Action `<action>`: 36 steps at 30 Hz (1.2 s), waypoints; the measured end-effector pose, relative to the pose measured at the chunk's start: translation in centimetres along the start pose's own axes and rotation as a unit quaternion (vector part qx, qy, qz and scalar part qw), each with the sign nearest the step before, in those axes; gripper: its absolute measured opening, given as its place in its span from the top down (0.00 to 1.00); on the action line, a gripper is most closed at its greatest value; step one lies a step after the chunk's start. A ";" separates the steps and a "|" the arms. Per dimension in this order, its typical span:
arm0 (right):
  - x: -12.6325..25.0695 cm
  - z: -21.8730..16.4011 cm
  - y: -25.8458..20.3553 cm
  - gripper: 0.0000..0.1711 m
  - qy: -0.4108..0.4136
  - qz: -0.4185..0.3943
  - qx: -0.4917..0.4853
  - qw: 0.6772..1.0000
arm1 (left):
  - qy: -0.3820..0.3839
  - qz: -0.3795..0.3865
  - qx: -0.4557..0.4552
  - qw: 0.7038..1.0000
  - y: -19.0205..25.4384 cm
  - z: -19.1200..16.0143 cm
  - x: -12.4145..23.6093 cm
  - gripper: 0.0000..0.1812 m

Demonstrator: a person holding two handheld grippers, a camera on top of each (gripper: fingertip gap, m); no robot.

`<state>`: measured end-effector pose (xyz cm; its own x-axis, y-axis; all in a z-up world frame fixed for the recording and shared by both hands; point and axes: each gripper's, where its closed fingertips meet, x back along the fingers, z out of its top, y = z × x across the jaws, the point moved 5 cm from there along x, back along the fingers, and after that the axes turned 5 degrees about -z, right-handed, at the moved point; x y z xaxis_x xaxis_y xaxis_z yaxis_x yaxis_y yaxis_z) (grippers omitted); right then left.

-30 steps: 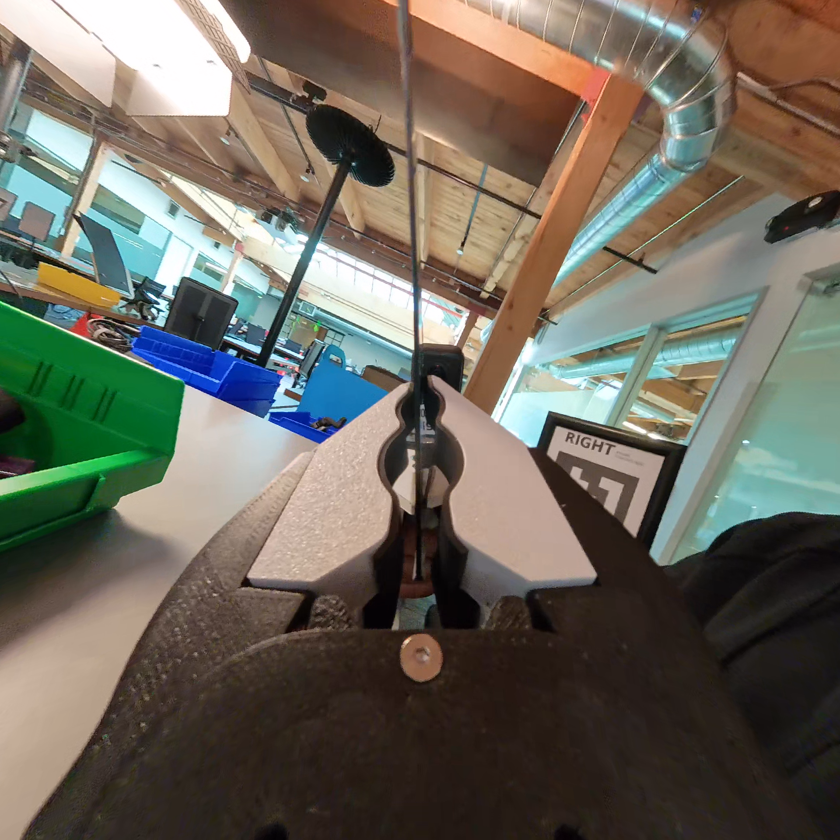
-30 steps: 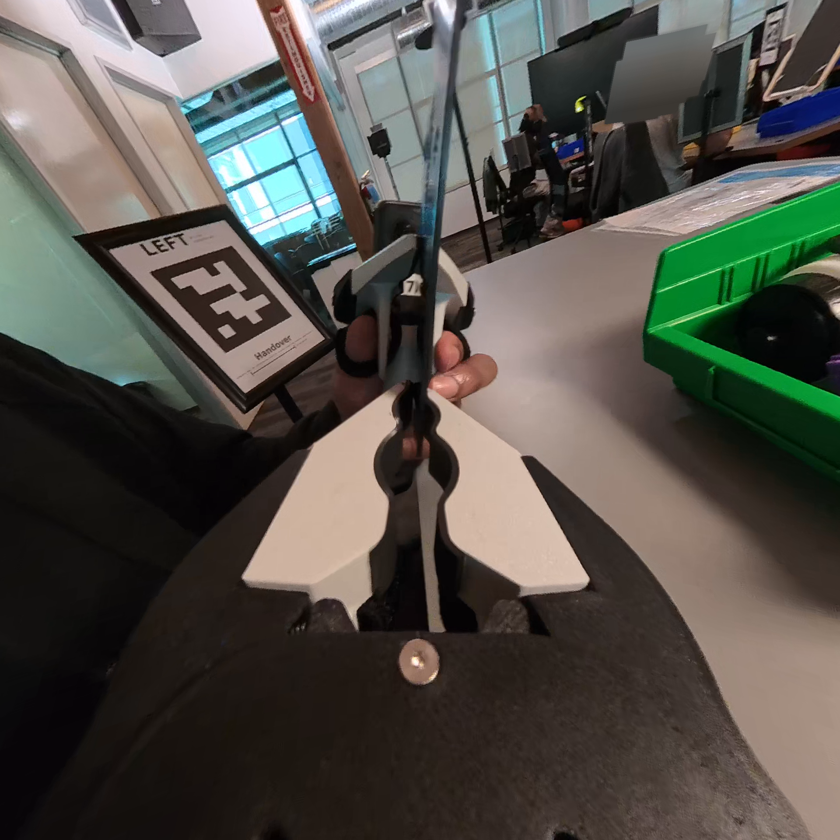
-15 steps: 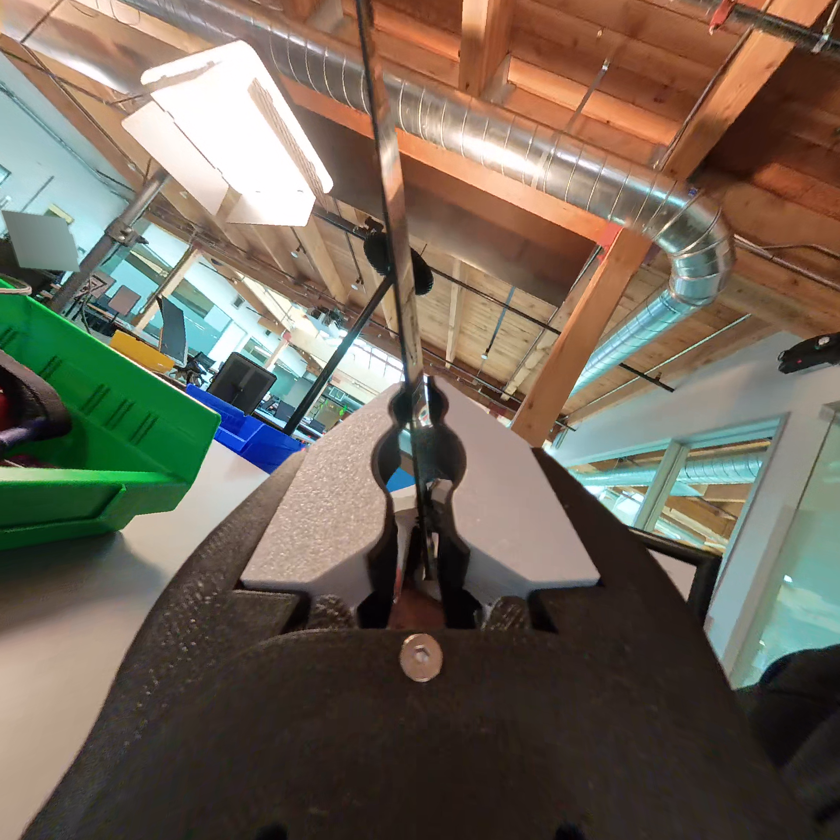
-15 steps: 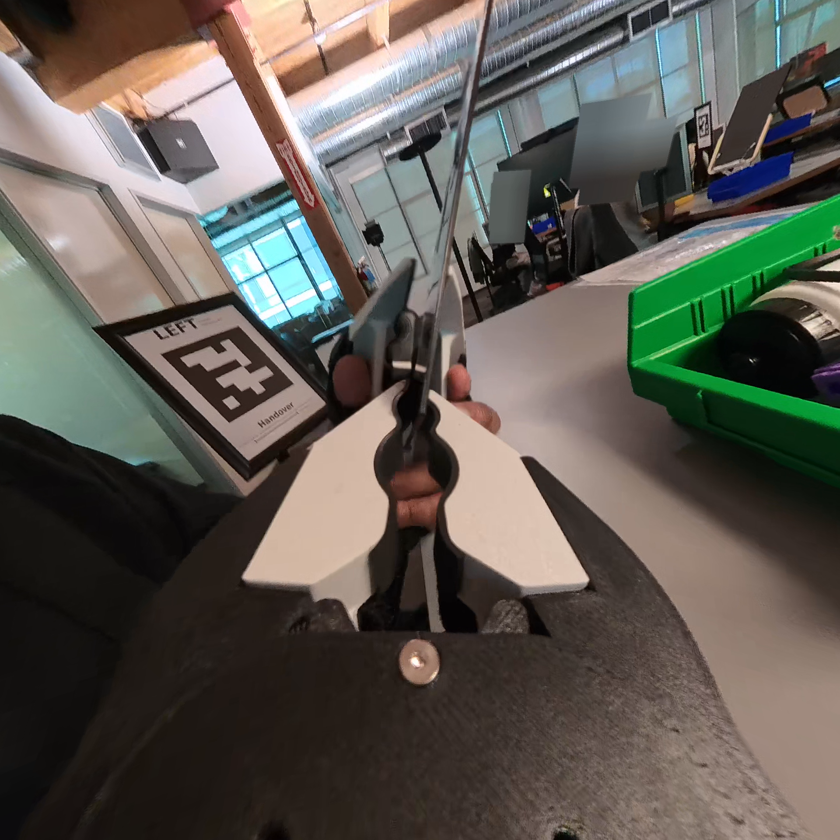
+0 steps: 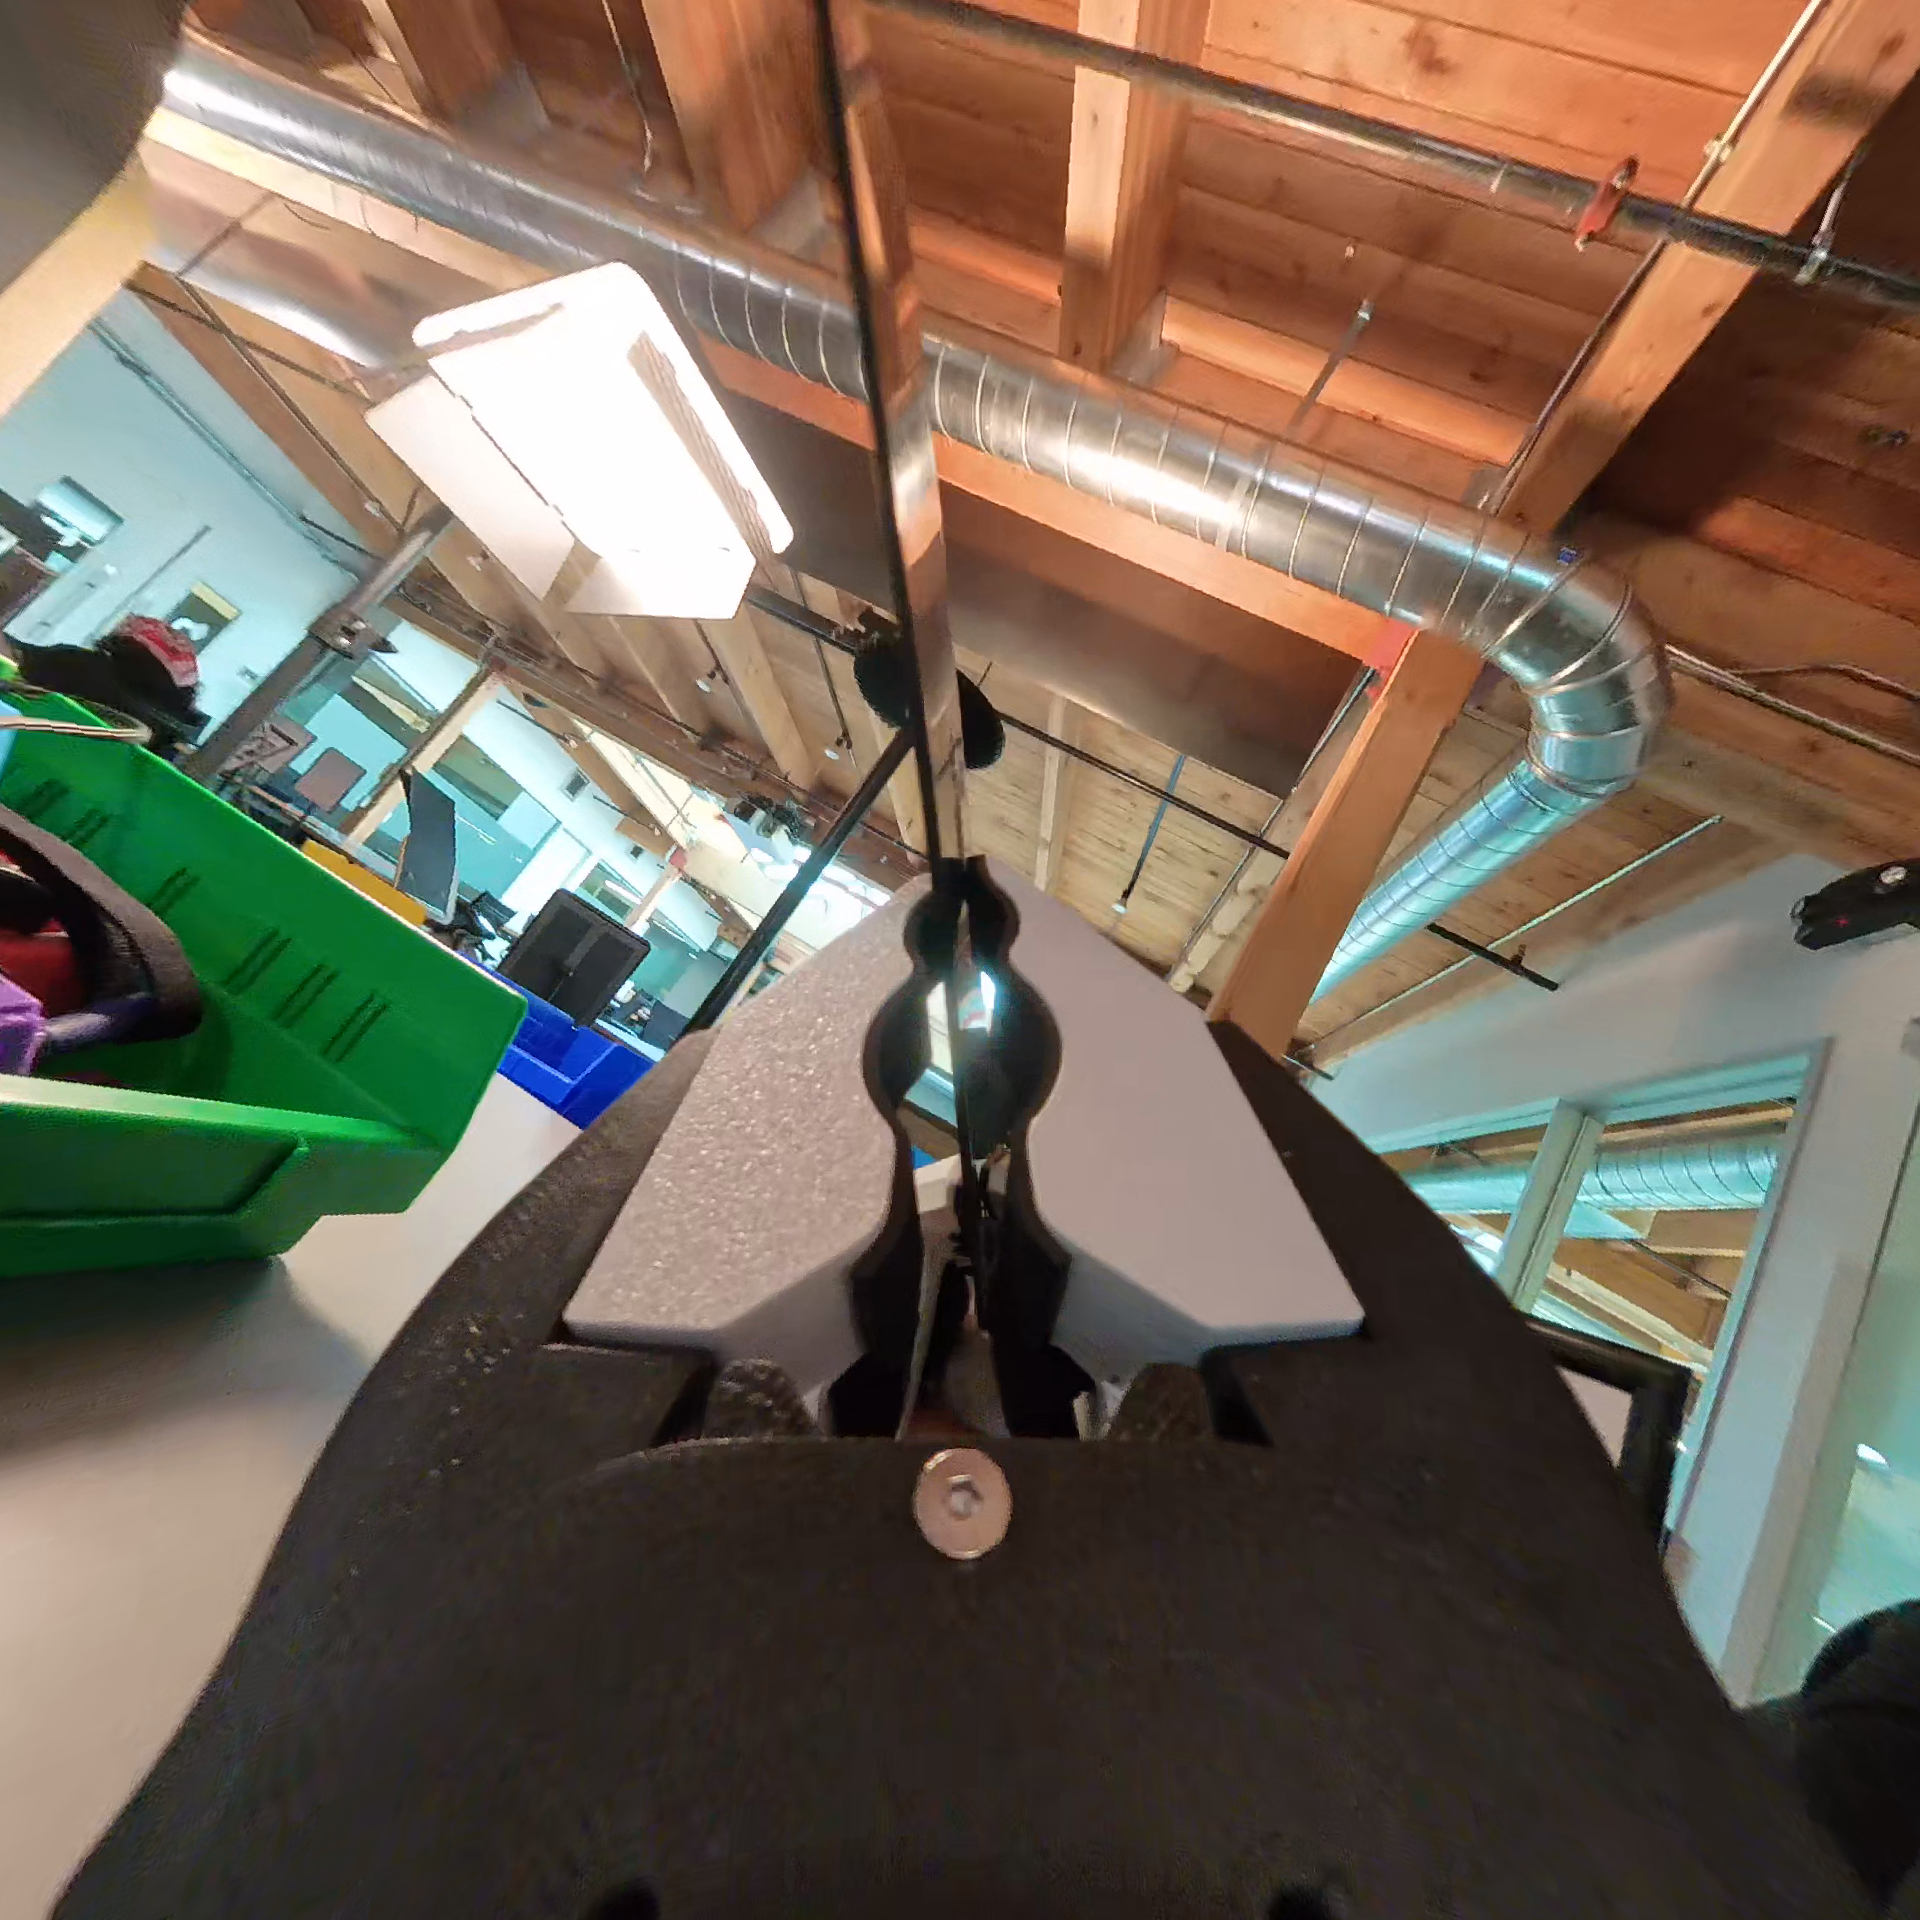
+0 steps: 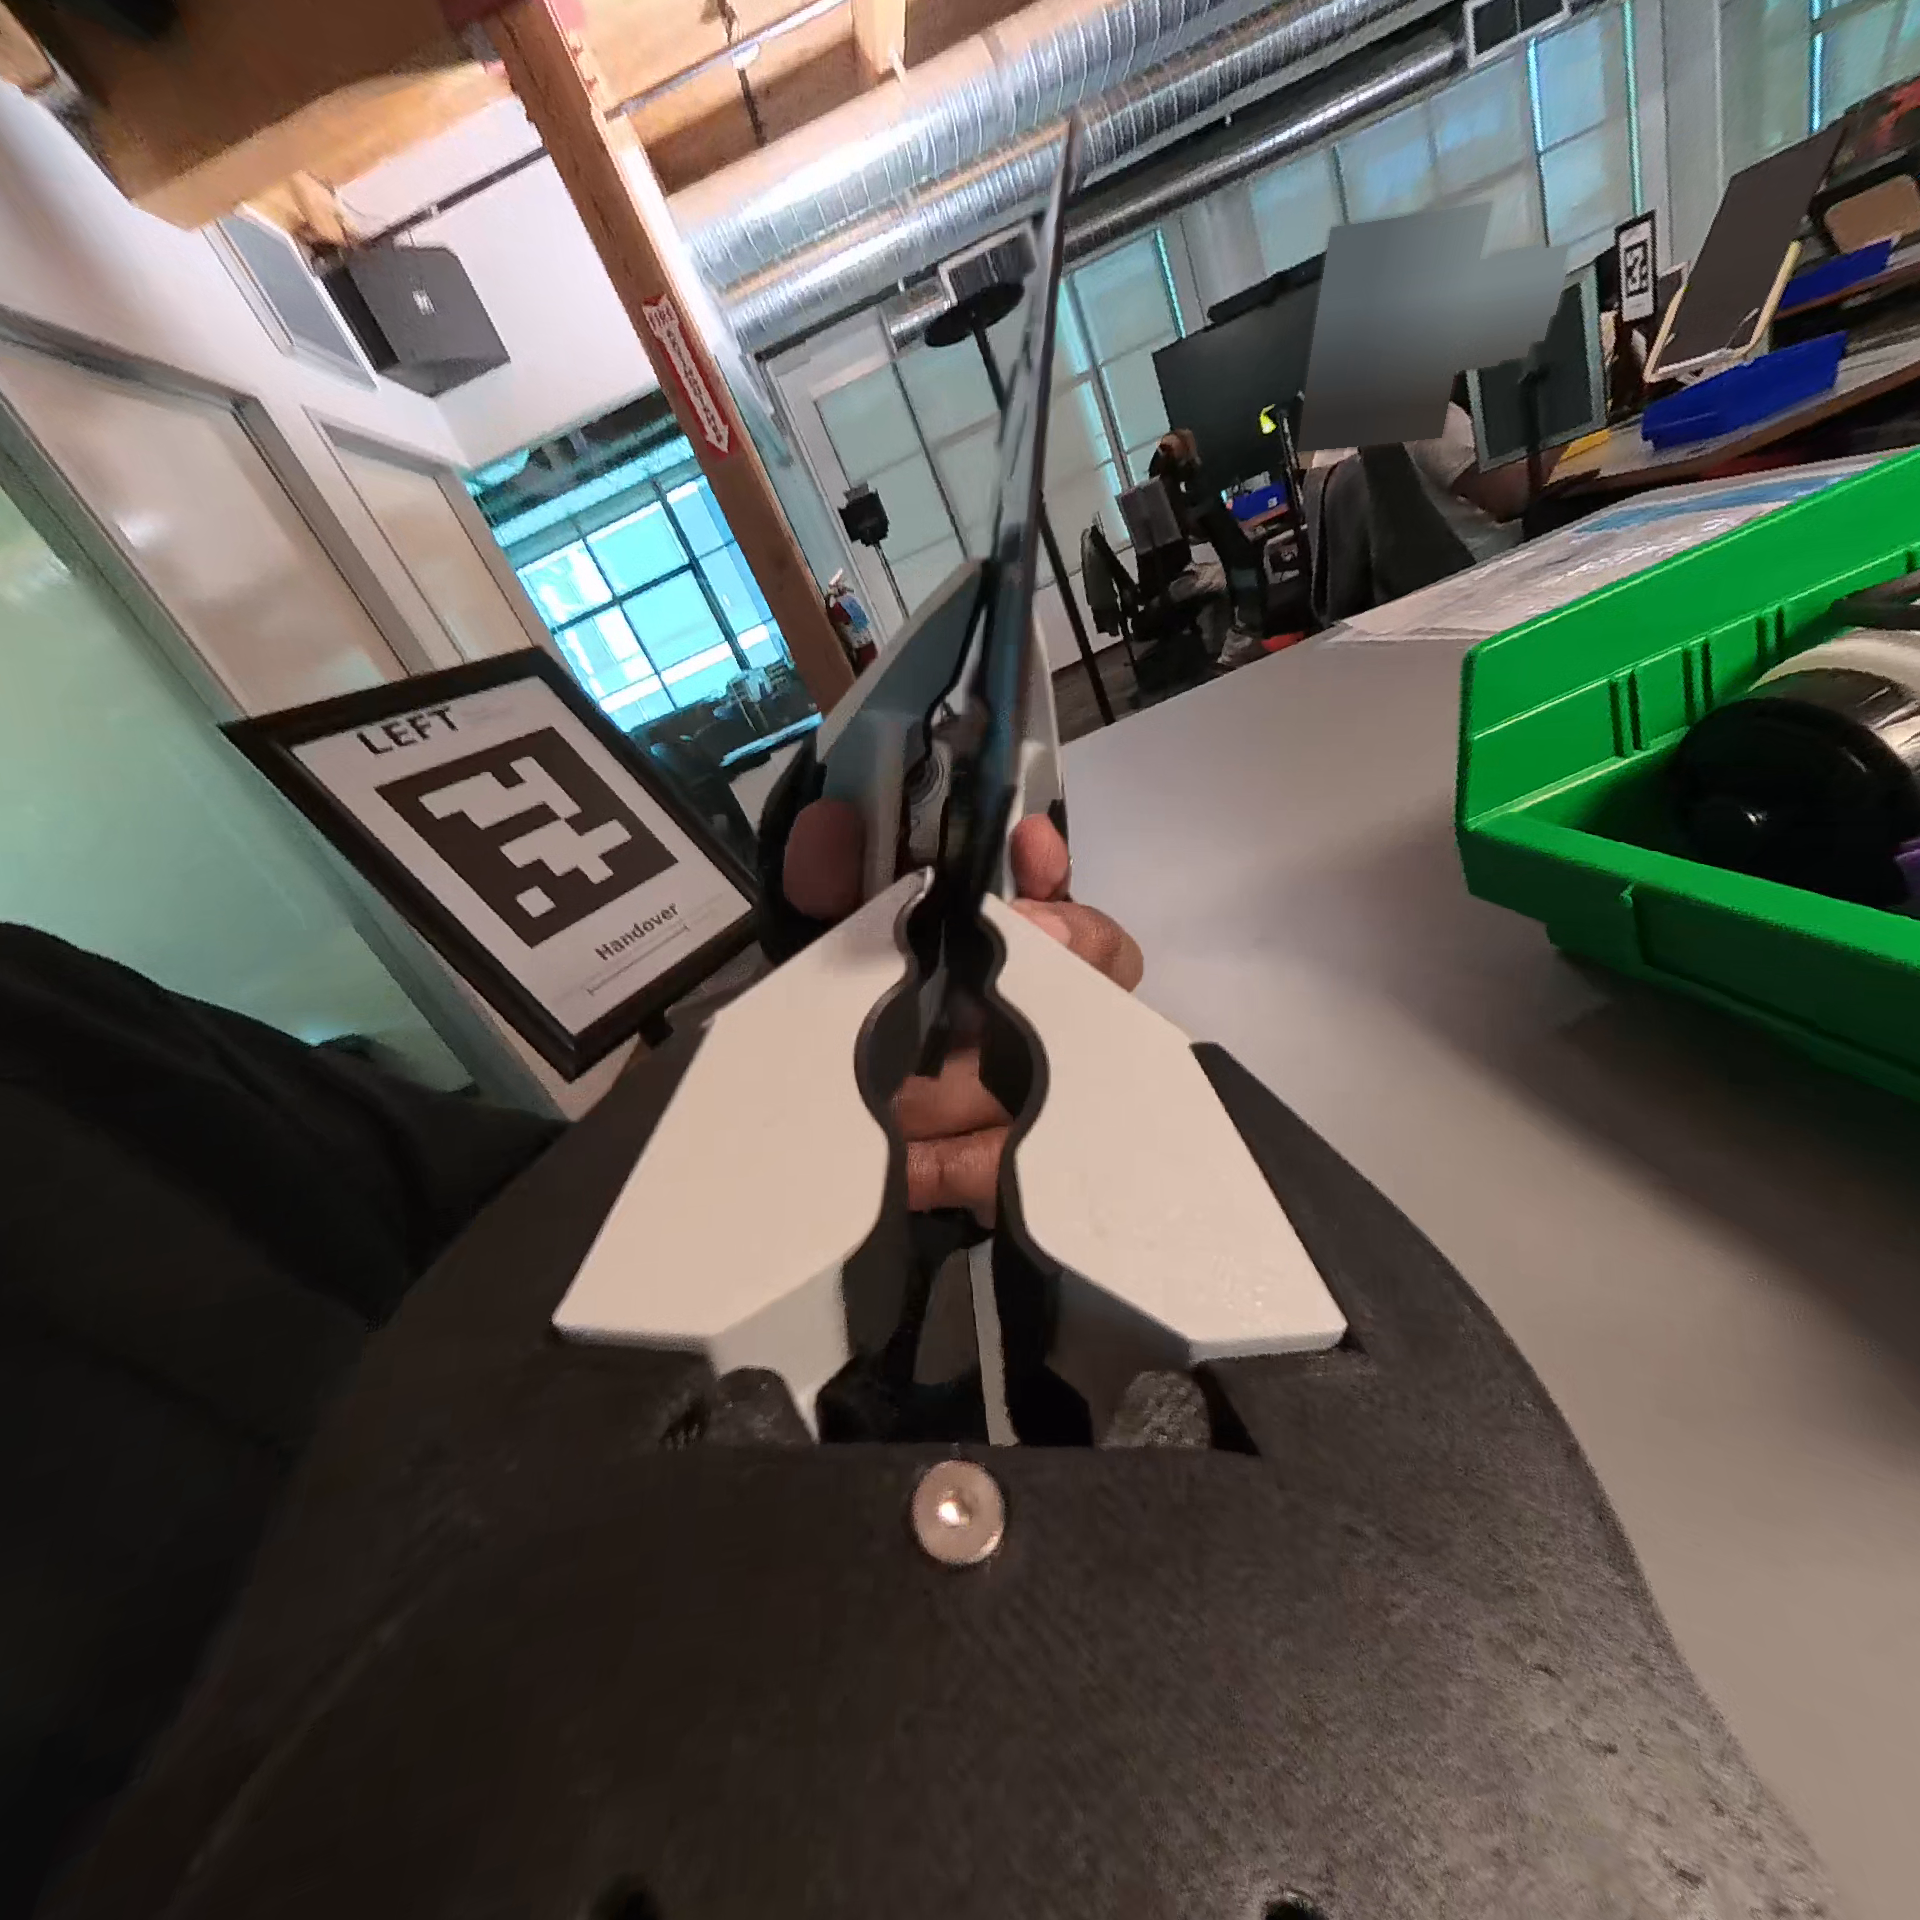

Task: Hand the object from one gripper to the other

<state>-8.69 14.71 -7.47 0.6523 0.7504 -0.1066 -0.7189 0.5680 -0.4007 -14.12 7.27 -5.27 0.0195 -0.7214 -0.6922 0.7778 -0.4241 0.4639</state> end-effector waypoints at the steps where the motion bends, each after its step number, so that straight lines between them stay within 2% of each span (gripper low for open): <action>1: 0.0 0.0 -0.1 0.99 -0.006 0.000 0.004 1.000 | -0.003 -0.003 0.003 1.000 0.1 0.0 -0.1 0.98; 4: 0.5 0.2 -0.3 0.98 -0.024 0.003 0.021 0.999 | -0.026 -0.016 -0.013 0.999 0.5 0.3 -0.2 0.92; 6: 0.9 0.4 -0.5 0.99 -0.030 0.007 0.029 0.999 | -0.043 -0.027 -0.023 0.998 0.7 0.4 -0.2 0.98; 9: 1.3 1.2 -0.3 0.97 -0.002 0.001 0.023 1.000 | -0.031 -0.018 -0.049 0.998 1.1 0.5 -0.2 0.99; 13: 0.9 1.2 -0.1 0.82 0.028 0.009 -0.015 0.999 | 0.046 0.019 -0.031 0.998 0.6 0.9 0.4 0.98; 14: 0.6 1.0 -0.2 0.82 0.028 0.008 -0.013 0.999 | 0.050 0.023 -0.029 0.998 0.5 0.7 0.5 0.99; 16: 0.5 1.0 -0.3 0.98 0.037 0.003 0.002 0.999 | 0.034 0.019 -0.025 0.999 0.6 -0.1 0.1 0.98; 18: 0.7 1.2 -0.3 0.99 0.030 0.003 0.003 1.000 | 0.022 0.017 -0.016 0.999 0.6 -0.5 -0.2 0.98; 21: 1.5 1.2 -0.3 0.99 -0.002 0.002 0.020 1.000 | -0.001 0.008 -0.021 1.000 0.7 -0.1 -0.3 0.91; 22: 1.7 1.3 -0.4 0.98 -0.008 0.009 0.022 1.000 | -0.013 0.000 -0.021 1.000 0.7 0.0 -0.3 0.97; 24: 2.1 2.0 -0.5 0.98 0.012 0.011 0.025 1.000 | -0.025 -0.016 -0.020 0.999 1.1 0.0 -0.4 0.98; 25: 2.2 2.5 -0.5 0.97 0.039 0.006 0.023 0.999 | -0.013 -0.005 -0.029 0.999 1.1 0.1 -0.4 0.98; 27: 2.3 3.1 -0.4 0.88 0.083 0.011 -0.006 0.996 | 0.032 0.012 -0.026 0.999 1.1 0.4 -0.1 0.98; 30: 1.2 2.1 -0.5 0.82 0.074 0.021 -0.027 0.997 | 0.078 0.034 -0.003 0.996 0.7 0.4 0.5 0.98; 31: 0.8 1.8 -0.4 0.83 0.070 0.011 -0.021 0.997 | 0.076 0.030 -0.001 0.997 0.8 0.0 0.4 0.98; 33: 0.7 1.9 -0.4 0.97 0.092 -0.002 -0.008 0.996 | 0.051 0.031 0.008 0.998 0.7 -1.1 -0.1 0.98; 36: 1.1 2.3 -0.3 0.99 0.092 -0.004 -0.009 0.996 | 0.041 0.023 0.015 0.999 1.0 -1.3 -0.4 0.95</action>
<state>-8.26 16.13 -5.37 0.6920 0.6704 -0.2676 -0.7102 0.5660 -0.4186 -12.55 7.81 -5.26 0.1073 -0.6931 -0.7128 0.7555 -0.4092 0.5117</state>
